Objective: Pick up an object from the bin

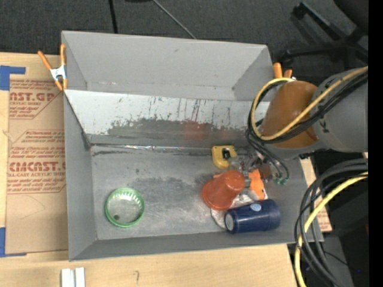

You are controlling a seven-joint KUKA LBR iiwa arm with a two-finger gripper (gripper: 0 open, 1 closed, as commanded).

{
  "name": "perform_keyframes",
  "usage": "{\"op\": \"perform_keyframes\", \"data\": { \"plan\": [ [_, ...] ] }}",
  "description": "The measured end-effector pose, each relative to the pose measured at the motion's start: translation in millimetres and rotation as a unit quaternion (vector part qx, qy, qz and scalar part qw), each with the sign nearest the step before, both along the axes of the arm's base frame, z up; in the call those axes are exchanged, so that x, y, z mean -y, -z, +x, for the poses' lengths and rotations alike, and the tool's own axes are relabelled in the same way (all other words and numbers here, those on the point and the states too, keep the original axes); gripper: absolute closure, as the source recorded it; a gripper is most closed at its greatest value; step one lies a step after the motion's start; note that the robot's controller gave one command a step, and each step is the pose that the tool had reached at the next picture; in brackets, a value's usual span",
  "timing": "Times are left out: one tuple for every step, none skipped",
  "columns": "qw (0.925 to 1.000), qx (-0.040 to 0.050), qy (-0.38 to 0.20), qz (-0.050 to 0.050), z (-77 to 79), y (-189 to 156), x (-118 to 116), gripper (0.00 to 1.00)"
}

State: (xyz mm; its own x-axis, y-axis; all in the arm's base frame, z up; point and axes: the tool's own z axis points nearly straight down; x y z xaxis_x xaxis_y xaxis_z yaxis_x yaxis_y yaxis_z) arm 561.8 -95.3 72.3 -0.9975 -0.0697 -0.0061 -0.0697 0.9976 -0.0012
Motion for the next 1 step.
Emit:
{"op": "perform_keyframes", "data": {
  "plan": [
    [1.0,0.0,0.0,0.0,0.0,0.0,0.0,1.0]
  ]
}}
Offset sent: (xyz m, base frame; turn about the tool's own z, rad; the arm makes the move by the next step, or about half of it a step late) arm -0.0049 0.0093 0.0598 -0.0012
